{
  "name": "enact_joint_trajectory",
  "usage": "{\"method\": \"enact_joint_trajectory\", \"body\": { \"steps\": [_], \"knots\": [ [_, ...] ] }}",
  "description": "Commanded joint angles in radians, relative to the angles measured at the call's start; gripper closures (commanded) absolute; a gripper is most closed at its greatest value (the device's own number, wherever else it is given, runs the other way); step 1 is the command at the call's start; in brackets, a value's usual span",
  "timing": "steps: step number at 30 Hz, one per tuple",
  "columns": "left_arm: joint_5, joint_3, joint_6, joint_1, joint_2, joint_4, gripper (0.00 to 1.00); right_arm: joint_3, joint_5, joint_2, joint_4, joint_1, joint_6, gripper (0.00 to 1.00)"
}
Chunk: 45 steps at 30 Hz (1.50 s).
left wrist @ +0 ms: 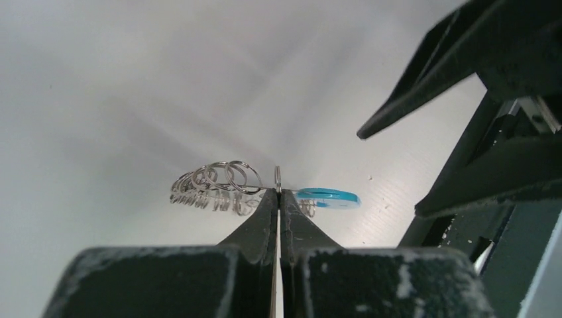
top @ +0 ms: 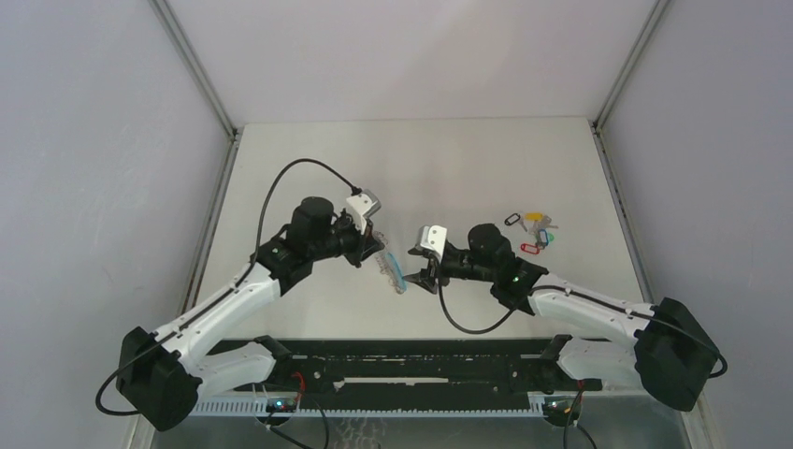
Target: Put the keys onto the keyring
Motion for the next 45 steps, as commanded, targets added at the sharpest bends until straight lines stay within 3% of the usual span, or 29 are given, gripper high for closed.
{"method": "enact_joint_trajectory", "body": {
  "steps": [1, 10, 18, 21, 25, 29, 37, 45],
  "knots": [
    [-0.073, 0.130, -0.073, -0.007, -0.016, -0.172, 1.00, -0.012, 0.140, 0.019, 0.150, 0.063, 0.091, 0.41],
    [-0.084, 0.196, -0.127, -0.007, 0.001, -0.284, 1.00, -0.034, 0.209, 0.162, 0.393, 0.121, 0.134, 0.42],
    [-0.038, 0.244, -0.146, -0.008, 0.040, -0.351, 1.00, -0.020, 0.249, 0.270, 0.416, 0.138, 0.086, 0.49],
    [-0.022, 0.249, -0.151, -0.006, 0.049, -0.360, 1.00, -0.016, 0.257, 0.279, 0.395, 0.139, 0.057, 0.59],
    [0.001, 0.259, -0.155, -0.006, 0.073, -0.386, 1.00, -0.017, 0.277, 0.267, 0.376, 0.139, 0.012, 0.84],
    [0.015, 0.269, -0.166, -0.006, 0.087, -0.402, 1.00, -0.017, 0.306, 0.247, 0.362, 0.139, -0.026, 1.00],
    [0.034, 0.296, -0.169, -0.006, 0.117, -0.442, 1.00, -0.017, 0.356, 0.210, 0.339, 0.150, -0.092, 1.00],
    [0.164, 0.303, -0.151, -0.003, 0.187, -0.473, 1.00, -0.018, 0.371, 0.213, 0.334, 0.150, -0.160, 0.98]
  ]
}}
